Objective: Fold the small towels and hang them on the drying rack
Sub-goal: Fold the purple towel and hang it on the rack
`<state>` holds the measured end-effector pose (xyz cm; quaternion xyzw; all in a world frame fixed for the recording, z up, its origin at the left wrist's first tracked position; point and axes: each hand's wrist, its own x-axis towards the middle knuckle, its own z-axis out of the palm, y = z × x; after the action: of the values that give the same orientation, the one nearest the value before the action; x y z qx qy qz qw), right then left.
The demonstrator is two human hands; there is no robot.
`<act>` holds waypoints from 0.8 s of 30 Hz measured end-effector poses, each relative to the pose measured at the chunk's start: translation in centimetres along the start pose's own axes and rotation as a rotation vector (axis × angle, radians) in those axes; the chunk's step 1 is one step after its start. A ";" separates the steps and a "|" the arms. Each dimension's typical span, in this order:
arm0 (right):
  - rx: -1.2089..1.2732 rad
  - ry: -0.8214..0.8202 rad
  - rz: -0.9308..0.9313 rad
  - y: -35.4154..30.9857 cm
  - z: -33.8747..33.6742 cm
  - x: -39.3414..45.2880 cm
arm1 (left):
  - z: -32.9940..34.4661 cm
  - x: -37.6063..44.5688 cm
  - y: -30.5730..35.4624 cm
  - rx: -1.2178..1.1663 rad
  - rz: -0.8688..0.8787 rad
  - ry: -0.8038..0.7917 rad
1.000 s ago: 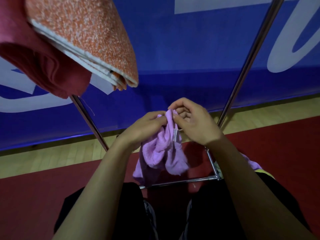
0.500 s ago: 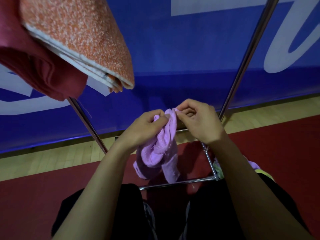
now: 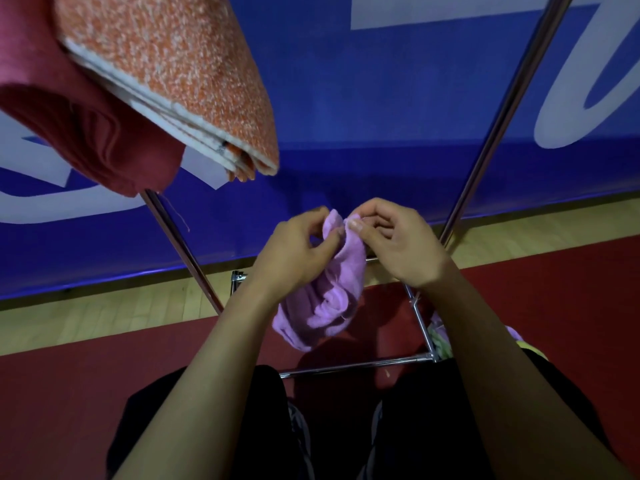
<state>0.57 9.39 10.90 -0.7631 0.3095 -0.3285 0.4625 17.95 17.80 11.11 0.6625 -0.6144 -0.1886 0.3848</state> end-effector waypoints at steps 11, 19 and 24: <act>-0.077 0.016 0.030 1.0 0.1 0.3 | 0.7 0.0 -0.3 0.062 0.047 -0.084; -0.064 0.045 0.063 1.1 -0.4 0.1 | 1.0 -0.2 0.2 0.099 0.126 -0.045; -0.113 0.045 0.056 1.4 -0.7 0.1 | 1.3 -0.1 0.2 0.139 0.134 -0.043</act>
<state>-0.14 8.46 9.87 -0.7717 0.3590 -0.3144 0.4205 16.87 17.52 10.46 0.6408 -0.6772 -0.1335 0.3362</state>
